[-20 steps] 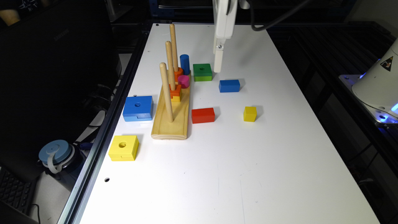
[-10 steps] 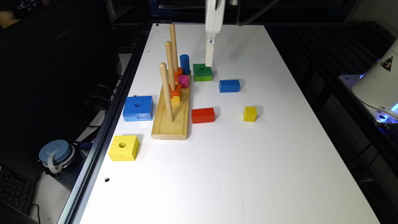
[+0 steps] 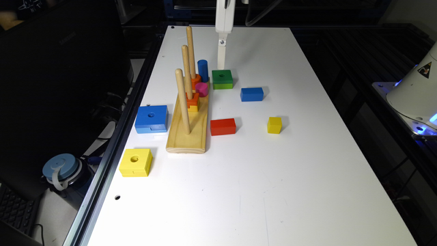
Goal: Pick up green block.
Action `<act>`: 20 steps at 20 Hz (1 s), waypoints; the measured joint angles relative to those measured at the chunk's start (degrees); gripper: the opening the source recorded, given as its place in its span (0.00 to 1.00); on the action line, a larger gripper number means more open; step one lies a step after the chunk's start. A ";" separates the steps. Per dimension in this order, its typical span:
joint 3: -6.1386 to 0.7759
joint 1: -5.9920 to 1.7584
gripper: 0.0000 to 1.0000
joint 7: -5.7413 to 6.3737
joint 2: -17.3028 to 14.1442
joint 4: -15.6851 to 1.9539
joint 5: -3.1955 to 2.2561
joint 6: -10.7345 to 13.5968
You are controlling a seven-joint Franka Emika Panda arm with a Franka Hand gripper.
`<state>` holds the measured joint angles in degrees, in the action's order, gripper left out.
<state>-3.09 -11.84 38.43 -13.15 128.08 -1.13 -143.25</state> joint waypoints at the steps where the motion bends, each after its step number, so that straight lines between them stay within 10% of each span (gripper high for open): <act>1: 0.00 0.00 1.00 -0.01 -0.04 -0.04 0.00 0.00; 20: 0.01 -0.04 1.00 -0.05 -0.99 -0.22 -0.02 -0.11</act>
<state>-3.08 -11.87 38.38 -14.14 127.86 -1.15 -143.36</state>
